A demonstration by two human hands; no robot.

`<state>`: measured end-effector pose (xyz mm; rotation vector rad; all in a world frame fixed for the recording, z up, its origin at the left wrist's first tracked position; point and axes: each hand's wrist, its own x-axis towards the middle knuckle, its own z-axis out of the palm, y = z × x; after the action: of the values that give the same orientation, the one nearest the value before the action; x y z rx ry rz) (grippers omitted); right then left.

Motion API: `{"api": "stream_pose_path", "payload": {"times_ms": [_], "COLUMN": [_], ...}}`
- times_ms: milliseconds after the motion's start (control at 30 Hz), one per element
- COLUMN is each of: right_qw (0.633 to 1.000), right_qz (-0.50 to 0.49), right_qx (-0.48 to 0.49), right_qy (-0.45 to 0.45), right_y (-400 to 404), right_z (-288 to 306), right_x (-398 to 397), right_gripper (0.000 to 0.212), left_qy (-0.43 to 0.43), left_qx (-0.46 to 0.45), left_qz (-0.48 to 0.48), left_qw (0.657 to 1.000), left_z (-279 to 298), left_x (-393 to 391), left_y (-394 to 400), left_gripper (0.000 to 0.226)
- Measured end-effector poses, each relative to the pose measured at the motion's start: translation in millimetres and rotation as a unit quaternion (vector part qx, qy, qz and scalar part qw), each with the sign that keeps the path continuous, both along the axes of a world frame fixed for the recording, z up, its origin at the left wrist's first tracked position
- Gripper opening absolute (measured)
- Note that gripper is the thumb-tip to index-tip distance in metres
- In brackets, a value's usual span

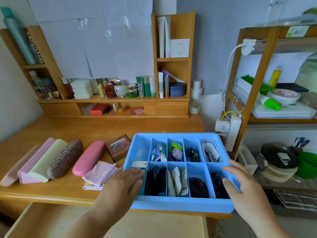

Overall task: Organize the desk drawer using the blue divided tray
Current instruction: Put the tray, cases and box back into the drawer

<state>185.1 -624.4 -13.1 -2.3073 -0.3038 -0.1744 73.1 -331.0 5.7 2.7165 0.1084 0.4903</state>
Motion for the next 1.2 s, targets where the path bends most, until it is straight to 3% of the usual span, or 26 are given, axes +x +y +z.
{"api": "stream_pose_path", "payload": {"times_ms": [100,167,267,333,500,600,767,867,1000,1200], "right_qw": [0.999,0.999,0.999,0.999,0.999,0.999,0.999,0.998,0.997,0.998], "right_qz": [0.018,0.024,0.034,0.034,0.034,0.034,0.03,0.027,0.025,0.028], "right_qx": [-0.02,-0.011,0.01,0.019,0.011,0.004,0.02,0.035,0.049,0.042], "right_qy": [0.017,0.02,0.015,0.002,-0.023,-0.024,-0.038,-0.048,-0.047,-0.037], "right_y": [4,4,2,2,2,2,2,3,3,4], "right_z": [-3,-3,-6,-8,-11,-11,-13,-13,-14,-14], "right_x": [0,0,2,2,2,2,2,2,2,2], "right_gripper": [0.039,0.041,0.038,0.036,0.035,0.035,0.034,0.031,0.029,0.029], "left_qy": [0.099,0.124,0.089,0.018,0.021,-0.02,-0.039,0.049,0.144,0.163], "left_qx": [0.133,0.168,0.15,0.149,0.109,0.077,-0.021,0.064,0.219,0.157], "left_qz": [-0.032,-0.031,0.001,-0.002,0.005,0.02,-0.075,-0.168,-0.201,-0.226], "left_qw": [0.986,0.977,0.985,0.989,0.994,0.997,0.996,0.982,0.944,0.948], "left_z": [0,5,19,14,10,17,22,18,11,5], "left_x": [7,8,6,2,-1,9,34,52,68,66], "left_y": [-1,-4,-14,-15,-9,-13,-64,-105,-133,-138], "left_gripper": [0.06,0.068,0.055,0.043,0.039,0.019,0.011,0.041,0.079,0.062]}}
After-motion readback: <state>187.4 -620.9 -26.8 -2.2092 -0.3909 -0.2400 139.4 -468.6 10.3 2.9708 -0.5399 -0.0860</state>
